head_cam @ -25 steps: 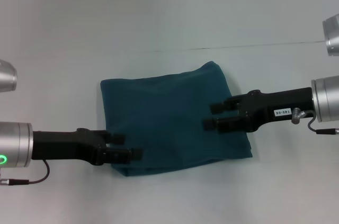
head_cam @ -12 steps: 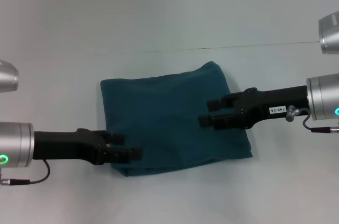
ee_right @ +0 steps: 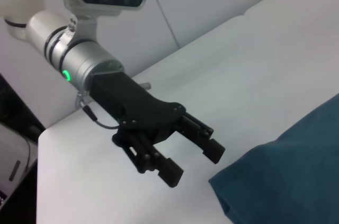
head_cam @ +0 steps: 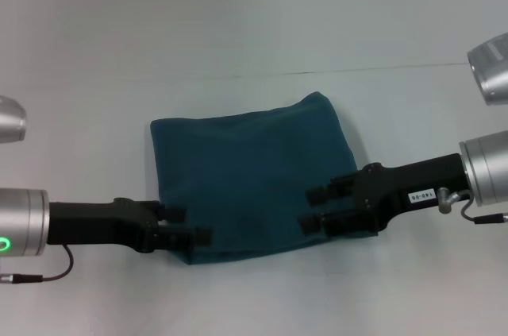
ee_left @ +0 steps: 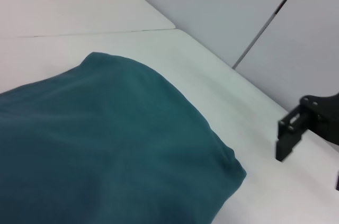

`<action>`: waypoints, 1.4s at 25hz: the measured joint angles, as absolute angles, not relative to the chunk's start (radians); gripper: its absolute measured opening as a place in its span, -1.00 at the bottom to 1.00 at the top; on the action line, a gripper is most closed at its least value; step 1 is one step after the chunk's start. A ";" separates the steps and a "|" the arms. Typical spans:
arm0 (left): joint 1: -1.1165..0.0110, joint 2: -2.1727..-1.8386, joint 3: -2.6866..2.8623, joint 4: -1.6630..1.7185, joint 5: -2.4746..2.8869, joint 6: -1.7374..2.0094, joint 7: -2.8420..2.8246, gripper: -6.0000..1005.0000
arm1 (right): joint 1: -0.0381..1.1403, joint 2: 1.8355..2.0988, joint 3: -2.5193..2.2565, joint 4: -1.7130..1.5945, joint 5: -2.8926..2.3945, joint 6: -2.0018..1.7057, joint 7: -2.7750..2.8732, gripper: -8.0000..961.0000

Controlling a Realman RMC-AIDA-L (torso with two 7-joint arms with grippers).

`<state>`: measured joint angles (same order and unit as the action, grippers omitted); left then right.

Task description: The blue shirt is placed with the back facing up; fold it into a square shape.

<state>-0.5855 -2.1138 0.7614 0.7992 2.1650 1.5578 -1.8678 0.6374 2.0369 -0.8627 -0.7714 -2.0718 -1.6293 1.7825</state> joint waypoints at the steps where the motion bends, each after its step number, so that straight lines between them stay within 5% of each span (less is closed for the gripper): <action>1: -0.583 -2.114 0.761 0.799 2.165 1.558 -1.868 0.66 | 0.636 2.037 -0.862 -0.772 -2.073 -1.636 1.783 0.37; 35: -0.588 -2.114 0.764 0.790 2.166 1.537 -1.878 0.67 | 0.678 2.073 -0.934 -0.704 -2.082 -1.592 1.774 0.37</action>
